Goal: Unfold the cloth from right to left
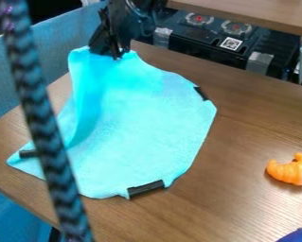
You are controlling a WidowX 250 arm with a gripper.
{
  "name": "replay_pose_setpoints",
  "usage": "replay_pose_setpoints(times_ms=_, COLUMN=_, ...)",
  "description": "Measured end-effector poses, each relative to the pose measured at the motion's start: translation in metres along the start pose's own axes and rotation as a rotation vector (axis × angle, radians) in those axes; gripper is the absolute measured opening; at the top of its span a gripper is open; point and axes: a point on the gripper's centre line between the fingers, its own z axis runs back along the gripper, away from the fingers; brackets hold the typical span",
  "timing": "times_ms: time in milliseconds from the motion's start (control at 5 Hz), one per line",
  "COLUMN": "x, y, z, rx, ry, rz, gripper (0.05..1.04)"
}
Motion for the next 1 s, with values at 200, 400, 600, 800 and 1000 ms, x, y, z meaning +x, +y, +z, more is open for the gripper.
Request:
replay_pose_setpoints(times_ms=200, x=0.002, y=0.0, z=-0.01, rx=0.015, ry=0.022, rz=-0.009, gripper=0.196)
replay_pose_setpoints(times_ms=400, x=-0.002, y=0.003, z=-0.021, rx=0.017, ry=0.028, rz=0.002, gripper=0.442)
replay_pose_setpoints(times_ms=600, x=-0.001, y=0.004, z=-0.021, rx=0.019, ry=0.024, rz=0.007, gripper=0.79)
replay_pose_setpoints(times_ms=800, x=-0.001, y=0.003, z=-0.022, rx=-0.006, ry=0.008, rz=0.02, gripper=0.984)
replay_pose_setpoints(times_ms=1000, x=-0.013, y=0.01, z=-0.007, rx=-0.123, ry=-0.081, rz=0.054, gripper=1.0)
